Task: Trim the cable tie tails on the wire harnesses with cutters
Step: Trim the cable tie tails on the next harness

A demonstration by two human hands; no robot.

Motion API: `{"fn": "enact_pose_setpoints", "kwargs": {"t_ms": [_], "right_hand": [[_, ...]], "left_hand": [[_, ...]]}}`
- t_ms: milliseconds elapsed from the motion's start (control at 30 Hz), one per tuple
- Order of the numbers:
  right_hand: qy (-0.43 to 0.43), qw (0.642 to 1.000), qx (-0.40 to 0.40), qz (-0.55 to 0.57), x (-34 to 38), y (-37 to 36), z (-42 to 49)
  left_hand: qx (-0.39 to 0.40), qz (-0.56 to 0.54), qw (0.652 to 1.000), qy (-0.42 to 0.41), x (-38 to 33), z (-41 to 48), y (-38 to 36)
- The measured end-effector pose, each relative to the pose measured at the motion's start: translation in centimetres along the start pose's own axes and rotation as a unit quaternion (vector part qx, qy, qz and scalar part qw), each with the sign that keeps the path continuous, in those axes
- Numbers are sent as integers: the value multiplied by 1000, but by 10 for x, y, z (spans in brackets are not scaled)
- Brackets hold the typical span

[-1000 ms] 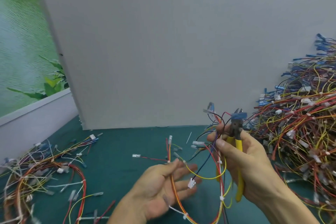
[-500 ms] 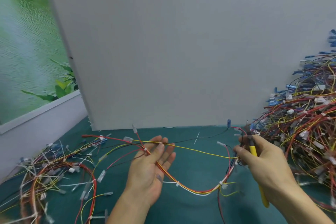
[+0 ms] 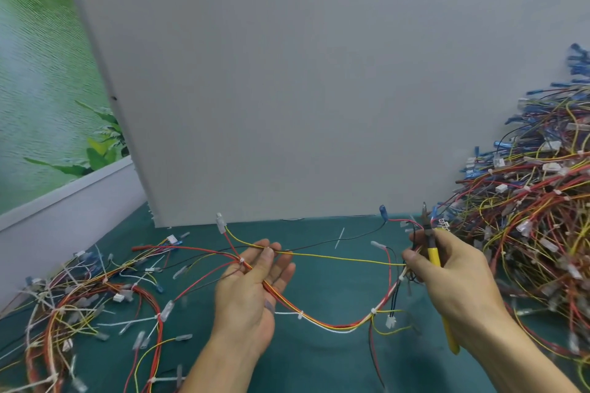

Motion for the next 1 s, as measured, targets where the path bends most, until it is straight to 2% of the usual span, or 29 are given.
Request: {"fn": "enact_pose_setpoints", "kwargs": {"t_ms": [133,200,267,333,367,400,467,500,533,600,633,700,800,833,933,1000], "right_hand": [[11,1000,20,17,3,0,0],[8,997,48,57,8,1,-1],[12,997,60,54,11,5,-1],[26,999,45,8,12,10,0],[34,999,35,-15,13,12,0],[47,998,26,-35,14,14,0],[77,994,13,-77,18,15,-3],[93,991,13,-97,20,14,-5],[111,987,21,-115,22,13,-7],[153,975,65,-145,27,10,-13],[178,967,97,-152,30,7,-16],[232,950,151,-144,36,1,-22],[274,937,178,-126,44,-10,-32],[279,936,175,-123,45,-13,-34],[287,936,153,-132,43,-21,-38],[288,935,152,-142,41,-23,-38]], "left_hand": [[-16,22,999,25,1,4,7],[-28,69,994,77,3,6,11],[-29,140,979,147,4,4,16],[-1,247,947,205,2,-1,17],[26,330,921,208,0,-4,16],[50,442,877,182,0,-7,15],[72,661,745,50,3,-8,14],[78,714,694,-38,3,-11,9],[92,709,691,-105,4,-18,2],[162,640,735,-156,12,-29,-12],[211,610,748,-155,19,-32,-16],[273,595,743,-140,30,-38,-22],[303,611,721,-126,39,-43,-25],[306,602,726,-130,39,-43,-25],[303,547,771,-122,40,-42,-24],[326,480,812,-61,37,-41,-24]]}}
Point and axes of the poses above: each hand's wrist, its own z-axis towards the middle knuckle, its own y-axis out of the back of the hand, x = y × z, the point moved 1 cm from there along z, towards the middle knuckle, and after that the axes turned 5 degrees about x, right-handed, at the moved point
